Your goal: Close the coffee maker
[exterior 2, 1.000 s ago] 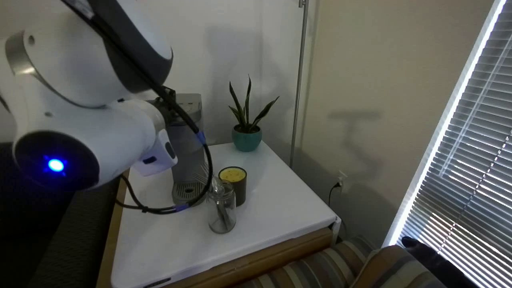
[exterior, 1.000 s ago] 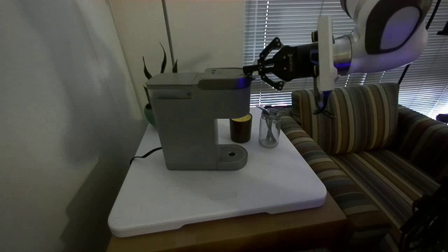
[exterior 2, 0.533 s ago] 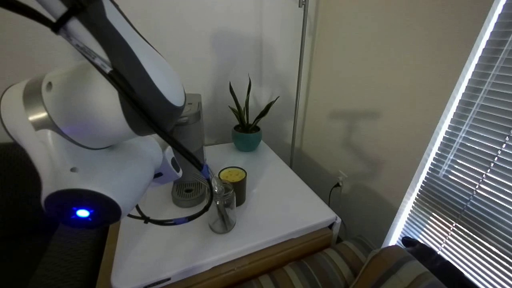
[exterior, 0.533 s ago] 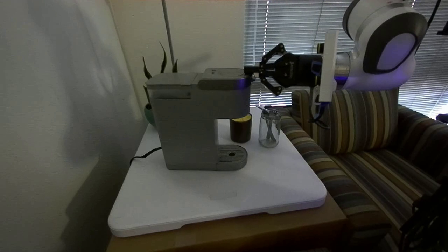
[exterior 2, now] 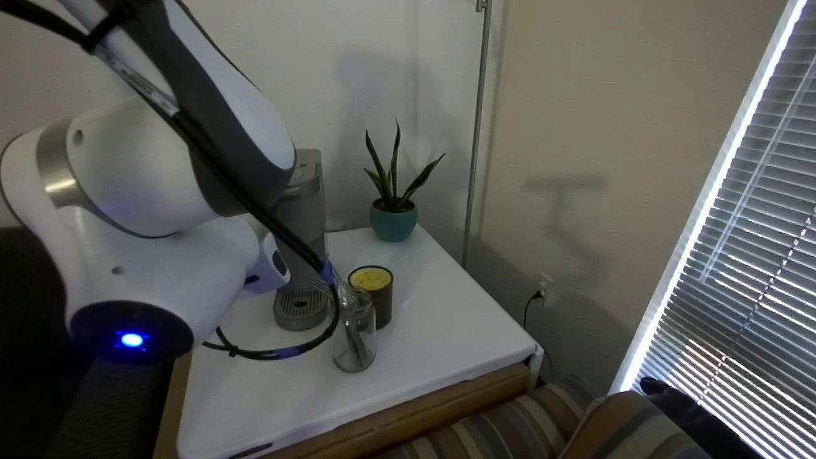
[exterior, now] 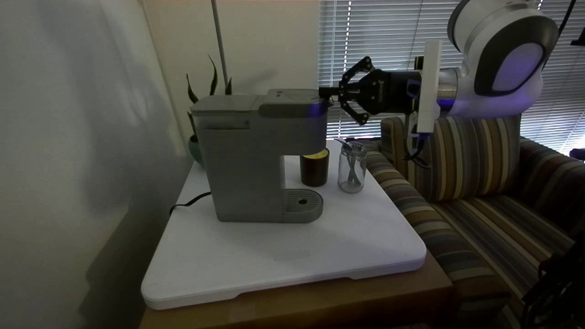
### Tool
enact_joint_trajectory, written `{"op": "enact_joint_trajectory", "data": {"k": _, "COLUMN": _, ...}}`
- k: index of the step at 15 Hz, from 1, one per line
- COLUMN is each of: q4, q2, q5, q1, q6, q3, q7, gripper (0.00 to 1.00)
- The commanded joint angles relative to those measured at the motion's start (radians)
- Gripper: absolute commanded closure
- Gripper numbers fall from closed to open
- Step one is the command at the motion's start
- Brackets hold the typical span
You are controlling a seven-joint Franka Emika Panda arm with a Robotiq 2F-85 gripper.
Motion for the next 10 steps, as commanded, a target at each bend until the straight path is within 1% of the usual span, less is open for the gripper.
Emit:
{"op": "enact_joint_trajectory", "data": {"k": 1, "q4": -0.001, "q2": 0.05, "q5": -0.016, "q1": 0.007, "q6": 0.024, "q3": 0.001, "q7": -0.001, "gripper": 1.0}}
{"op": "enact_joint_trajectory", "data": {"k": 4, "q4": -0.001, "q2": 0.049, "q5": -0.019, "q1": 0.009, "q6": 0.033, "q3": 0.002, "q7": 0.003, "gripper": 1.0}}
{"op": "enact_joint_trajectory", "data": {"k": 5, "q4": 0.0, "q2": 0.031, "q5": -0.028, "q1": 0.017, "q6": 0.071, "q3": -0.001, "q7": 0.003, "gripper": 1.0}}
{"op": "enact_joint_trajectory", "data": {"k": 7, "q4": -0.013, "q2": -0.057, "q5": -0.051, "q1": 0.033, "q6": 0.183, "q3": -0.008, "q7": 0.003, "gripper": 1.0}}
{"op": "enact_joint_trajectory", "data": {"k": 9, "q4": -0.028, "q2": -0.163, "q5": -0.094, "q1": 0.043, "q6": 0.31, "q3": -0.005, "q7": 0.037, "gripper": 1.0}}
{"op": "enact_joint_trajectory", "data": {"k": 10, "q4": -0.035, "q2": -0.215, "q5": -0.127, "q1": 0.076, "q6": 0.38, "q3": -0.031, "q7": 0.058, "gripper": 1.0}}
